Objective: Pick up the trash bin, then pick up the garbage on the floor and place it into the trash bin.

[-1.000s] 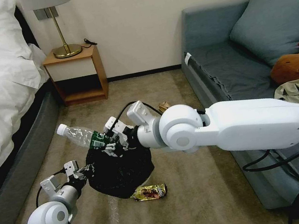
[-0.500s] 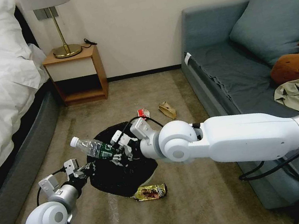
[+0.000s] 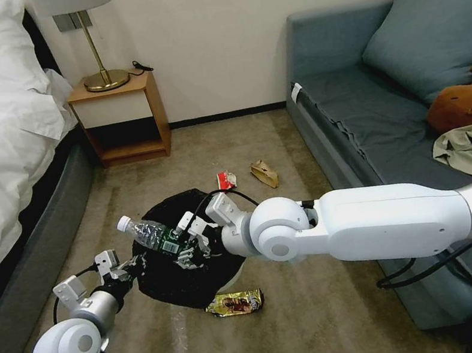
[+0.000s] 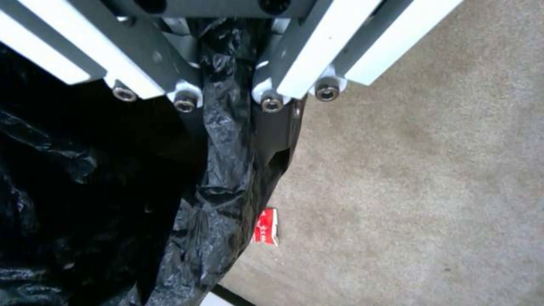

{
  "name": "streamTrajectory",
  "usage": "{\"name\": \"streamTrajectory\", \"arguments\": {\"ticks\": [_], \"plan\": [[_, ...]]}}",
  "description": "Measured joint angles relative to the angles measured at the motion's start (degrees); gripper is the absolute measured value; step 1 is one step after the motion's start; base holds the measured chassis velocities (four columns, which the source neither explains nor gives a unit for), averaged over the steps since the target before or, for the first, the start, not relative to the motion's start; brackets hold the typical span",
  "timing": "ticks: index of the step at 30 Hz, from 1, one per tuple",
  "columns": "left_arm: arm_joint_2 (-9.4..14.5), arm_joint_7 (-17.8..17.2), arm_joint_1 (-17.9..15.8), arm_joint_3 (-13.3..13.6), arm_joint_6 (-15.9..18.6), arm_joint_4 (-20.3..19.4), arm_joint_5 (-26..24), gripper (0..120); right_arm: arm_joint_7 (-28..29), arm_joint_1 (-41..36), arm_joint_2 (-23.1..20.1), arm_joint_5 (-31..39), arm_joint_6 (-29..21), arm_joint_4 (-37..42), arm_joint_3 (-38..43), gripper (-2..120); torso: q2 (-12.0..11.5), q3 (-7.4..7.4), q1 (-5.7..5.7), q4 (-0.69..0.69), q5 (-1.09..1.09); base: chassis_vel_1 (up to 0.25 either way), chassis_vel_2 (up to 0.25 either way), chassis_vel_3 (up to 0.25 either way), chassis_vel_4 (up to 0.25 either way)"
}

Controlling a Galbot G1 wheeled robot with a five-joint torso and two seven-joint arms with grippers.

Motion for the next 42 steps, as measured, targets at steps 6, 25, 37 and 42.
{"name": "streamTrajectory", "arguments": {"ticks": [6,25,37,42], "plan": [[0.01,-0.26,-0.17,-0.05,0.24,0.0,-0.92,4,-0.24,0.0,0.21,-0.13,0.04,-0.23,-0.06,90,0.0,0.0,0.0,0.0,0.0,0.0,0.0,0.0,0.0],[0.47,-0.68,-0.58,-0.85,0.3,1.9,-1.7,4,-2.15,1.21,1.4,-3.03,2.79,-0.94,2.73,100,0.0,0.0,0.0,0.0,0.0,0.0,0.0,0.0,0.0],[0.58,-0.48,-1.81,-3.03,-1.42,5.42,-1.09,4,-3.31,5.04,0.47,-3.31,4.47,0.12,8.17,100,0.0,0.0,0.0,0.0,-0.01,0.0,0.0,0.0,0.0],[0.61,-0.1,-2.11,-3.88,-1.96,6.71,-0.92,4,-3.27,5.68,-0.49,-3.3,4.57,-0.42,10.9,100,0.0,0.0,0.0,0.01,0.0,0.0,0.0,0.0,0.0]]}}
